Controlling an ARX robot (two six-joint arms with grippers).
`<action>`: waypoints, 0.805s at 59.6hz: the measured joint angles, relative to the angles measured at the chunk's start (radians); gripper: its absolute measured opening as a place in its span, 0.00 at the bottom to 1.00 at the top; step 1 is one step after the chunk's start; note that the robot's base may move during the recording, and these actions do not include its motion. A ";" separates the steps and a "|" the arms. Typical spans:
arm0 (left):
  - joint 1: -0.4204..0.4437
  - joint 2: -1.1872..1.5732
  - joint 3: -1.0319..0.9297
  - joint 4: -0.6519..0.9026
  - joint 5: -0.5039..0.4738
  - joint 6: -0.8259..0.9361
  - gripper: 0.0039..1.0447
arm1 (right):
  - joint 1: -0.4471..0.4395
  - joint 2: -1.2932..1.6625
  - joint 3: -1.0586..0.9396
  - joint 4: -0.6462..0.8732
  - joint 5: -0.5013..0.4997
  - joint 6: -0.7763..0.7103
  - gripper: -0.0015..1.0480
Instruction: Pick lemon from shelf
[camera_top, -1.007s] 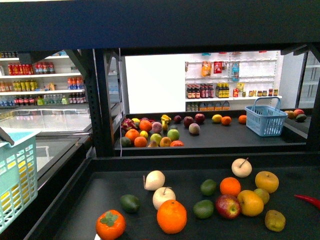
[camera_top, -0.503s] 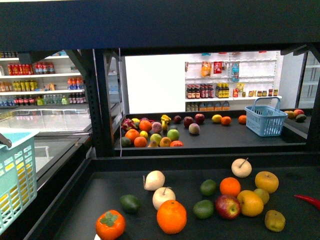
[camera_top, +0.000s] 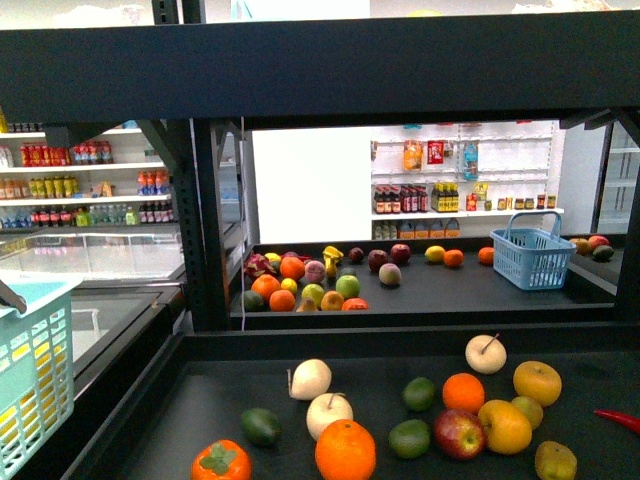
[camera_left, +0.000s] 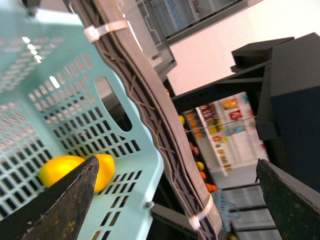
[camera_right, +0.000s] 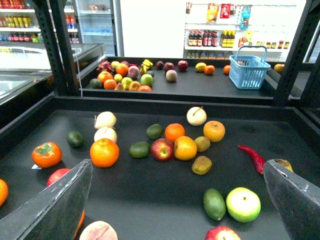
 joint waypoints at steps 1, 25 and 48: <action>-0.002 -0.032 -0.005 -0.036 -0.011 0.037 0.93 | 0.000 0.000 0.000 0.000 0.000 0.000 0.98; -0.304 -1.119 -0.414 -0.635 -0.254 0.869 0.66 | 0.000 0.000 0.000 0.000 0.000 0.000 0.98; -0.537 -1.365 -0.718 -0.539 -0.430 0.975 0.02 | 0.000 0.000 0.000 0.000 0.003 0.000 0.98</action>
